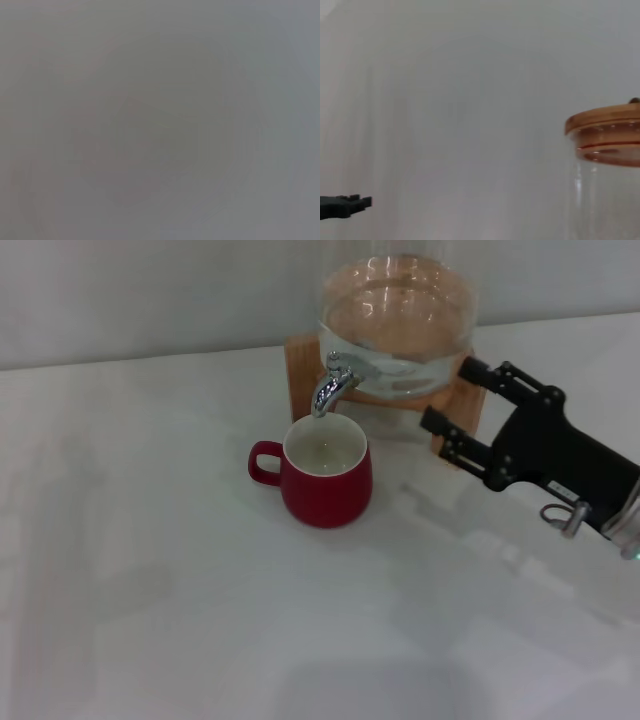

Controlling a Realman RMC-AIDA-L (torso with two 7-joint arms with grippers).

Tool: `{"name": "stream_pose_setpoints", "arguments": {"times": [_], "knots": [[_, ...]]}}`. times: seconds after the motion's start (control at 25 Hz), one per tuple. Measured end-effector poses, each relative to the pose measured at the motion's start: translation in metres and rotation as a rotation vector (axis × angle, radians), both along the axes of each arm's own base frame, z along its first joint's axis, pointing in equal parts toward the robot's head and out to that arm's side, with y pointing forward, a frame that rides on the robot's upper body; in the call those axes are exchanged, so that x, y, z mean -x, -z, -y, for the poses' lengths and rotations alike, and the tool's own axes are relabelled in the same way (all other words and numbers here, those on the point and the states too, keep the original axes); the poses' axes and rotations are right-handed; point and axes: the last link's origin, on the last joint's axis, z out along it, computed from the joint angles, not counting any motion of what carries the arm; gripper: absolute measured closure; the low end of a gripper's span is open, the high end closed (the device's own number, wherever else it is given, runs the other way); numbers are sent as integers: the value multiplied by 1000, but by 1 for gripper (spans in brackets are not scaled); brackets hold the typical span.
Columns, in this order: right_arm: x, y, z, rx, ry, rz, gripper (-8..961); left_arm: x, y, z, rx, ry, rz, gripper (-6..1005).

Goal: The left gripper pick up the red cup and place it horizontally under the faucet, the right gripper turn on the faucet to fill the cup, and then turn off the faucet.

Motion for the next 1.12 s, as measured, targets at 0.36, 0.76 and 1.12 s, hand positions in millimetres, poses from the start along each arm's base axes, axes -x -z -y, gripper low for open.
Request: {"name": "stream_pose_setpoints", "arguments": {"times": [0.36, 0.76, 1.12], "knots": [[16, 14, -11, 58, -52, 42, 250, -4, 4, 0, 11, 13, 5, 574], [22, 17, -26, 52, -42, 81, 250, -9, 12, 0, 43, 35, -2, 574], [27, 23, -34, 71, -44, 120, 250, -12, 17, 1, 63, 50, -5, 574]]}}
